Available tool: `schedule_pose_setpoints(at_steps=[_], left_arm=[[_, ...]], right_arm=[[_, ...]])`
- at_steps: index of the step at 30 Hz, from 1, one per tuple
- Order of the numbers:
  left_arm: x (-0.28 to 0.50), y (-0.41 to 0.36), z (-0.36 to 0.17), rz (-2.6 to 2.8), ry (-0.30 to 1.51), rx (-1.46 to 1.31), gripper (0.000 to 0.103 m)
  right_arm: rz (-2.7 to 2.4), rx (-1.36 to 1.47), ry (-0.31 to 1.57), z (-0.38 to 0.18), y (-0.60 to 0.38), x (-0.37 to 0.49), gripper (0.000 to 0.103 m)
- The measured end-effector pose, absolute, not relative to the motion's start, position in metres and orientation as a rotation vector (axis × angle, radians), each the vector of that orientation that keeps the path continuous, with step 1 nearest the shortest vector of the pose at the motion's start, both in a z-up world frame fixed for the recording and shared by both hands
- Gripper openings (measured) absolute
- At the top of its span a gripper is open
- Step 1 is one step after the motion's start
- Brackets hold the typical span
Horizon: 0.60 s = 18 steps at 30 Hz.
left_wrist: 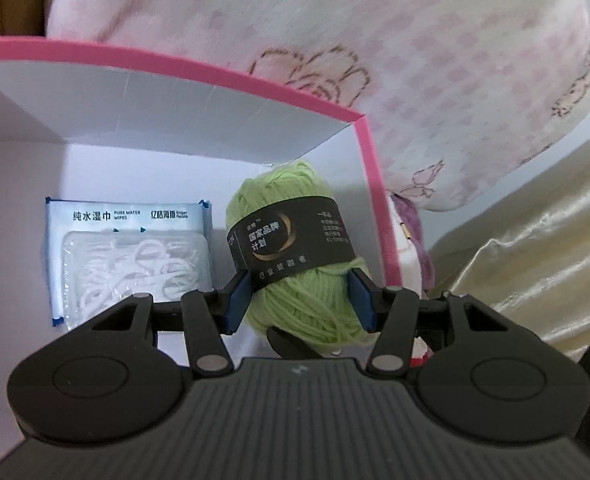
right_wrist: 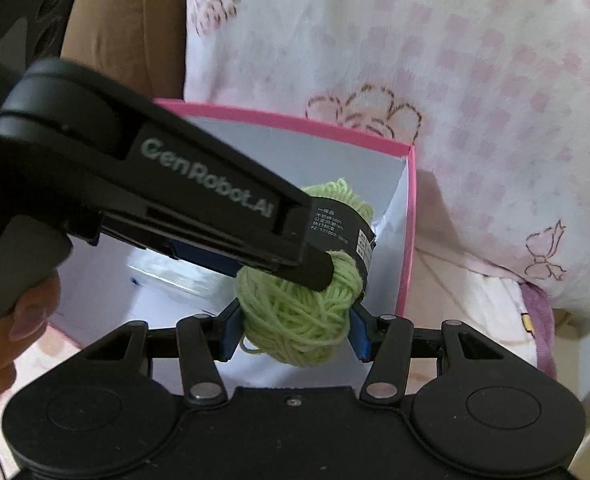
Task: Organize objects
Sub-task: 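Carry the yarn ball into the pink box beside the wipes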
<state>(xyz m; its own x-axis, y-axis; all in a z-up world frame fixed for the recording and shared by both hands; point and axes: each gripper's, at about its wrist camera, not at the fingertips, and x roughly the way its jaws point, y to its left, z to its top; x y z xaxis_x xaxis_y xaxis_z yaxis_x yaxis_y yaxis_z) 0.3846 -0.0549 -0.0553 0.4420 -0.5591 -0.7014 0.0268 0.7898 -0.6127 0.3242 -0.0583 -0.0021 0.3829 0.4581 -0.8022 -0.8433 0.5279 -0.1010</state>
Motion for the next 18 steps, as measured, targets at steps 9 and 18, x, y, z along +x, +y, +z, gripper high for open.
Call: schedule_pose_setpoints(at_steps=[9, 18], left_arm=[[0.391, -0.060, -0.064, -0.360, 1.082, -0.551, 0.048], [0.390, -0.072, -0.063, -0.360, 1.086, -0.459, 0.041]], right_arm=[[0.893, -0.645, 0.758, -0.014, -0.052, 0.319, 0.058], [0.966, -0.545, 0.819, -0.007, -0.076, 0.326, 0.039]])
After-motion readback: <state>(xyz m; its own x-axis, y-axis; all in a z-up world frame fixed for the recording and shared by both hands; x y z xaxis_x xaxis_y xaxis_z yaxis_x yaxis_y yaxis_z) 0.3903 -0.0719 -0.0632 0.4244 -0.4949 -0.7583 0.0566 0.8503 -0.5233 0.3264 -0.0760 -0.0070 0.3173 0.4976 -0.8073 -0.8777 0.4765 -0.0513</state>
